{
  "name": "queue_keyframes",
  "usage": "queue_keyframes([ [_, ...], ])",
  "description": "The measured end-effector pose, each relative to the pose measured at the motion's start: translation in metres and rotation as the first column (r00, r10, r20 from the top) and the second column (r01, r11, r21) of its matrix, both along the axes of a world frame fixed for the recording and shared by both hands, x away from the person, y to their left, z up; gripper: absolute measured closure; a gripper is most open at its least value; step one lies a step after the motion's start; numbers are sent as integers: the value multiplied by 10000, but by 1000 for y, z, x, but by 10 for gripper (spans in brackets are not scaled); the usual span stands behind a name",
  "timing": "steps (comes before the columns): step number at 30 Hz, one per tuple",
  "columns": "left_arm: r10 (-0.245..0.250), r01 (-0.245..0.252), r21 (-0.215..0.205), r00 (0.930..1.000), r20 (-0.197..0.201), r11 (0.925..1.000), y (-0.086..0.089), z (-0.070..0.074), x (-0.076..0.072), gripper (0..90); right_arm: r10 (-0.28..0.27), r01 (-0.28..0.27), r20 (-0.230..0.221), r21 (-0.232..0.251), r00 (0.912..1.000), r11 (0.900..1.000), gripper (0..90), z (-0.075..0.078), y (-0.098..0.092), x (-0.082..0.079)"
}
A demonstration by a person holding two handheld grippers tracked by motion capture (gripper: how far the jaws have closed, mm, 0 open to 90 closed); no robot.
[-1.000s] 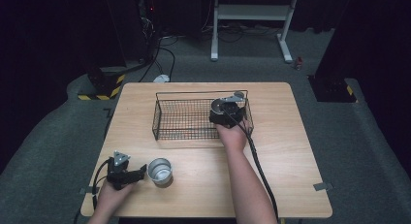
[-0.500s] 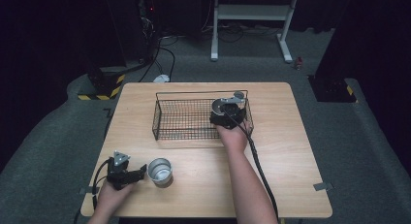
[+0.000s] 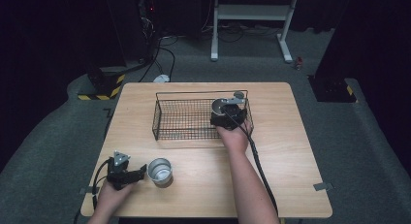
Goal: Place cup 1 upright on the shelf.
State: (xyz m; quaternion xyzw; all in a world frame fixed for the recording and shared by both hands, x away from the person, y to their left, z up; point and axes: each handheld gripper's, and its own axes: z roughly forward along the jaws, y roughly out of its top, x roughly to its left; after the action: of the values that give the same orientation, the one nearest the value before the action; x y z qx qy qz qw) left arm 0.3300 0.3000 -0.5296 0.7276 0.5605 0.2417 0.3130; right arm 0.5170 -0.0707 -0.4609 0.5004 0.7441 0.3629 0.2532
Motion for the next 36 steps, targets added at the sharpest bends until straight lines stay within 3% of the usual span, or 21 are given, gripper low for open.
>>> queue_keyframes([
  [4, -2, 2, 2, 10000, -1, 10000, 0, 0, 0, 133, 116, -115, 190, -25, 9998, 9999, 99, 1, -2, -2],
  [36, -50, 50, -4, 10000, 36, 10000, 0, 0, 0, 133, 143, -153, 382, 255, 9992, 9996, 99, 11, -16, -31],
])
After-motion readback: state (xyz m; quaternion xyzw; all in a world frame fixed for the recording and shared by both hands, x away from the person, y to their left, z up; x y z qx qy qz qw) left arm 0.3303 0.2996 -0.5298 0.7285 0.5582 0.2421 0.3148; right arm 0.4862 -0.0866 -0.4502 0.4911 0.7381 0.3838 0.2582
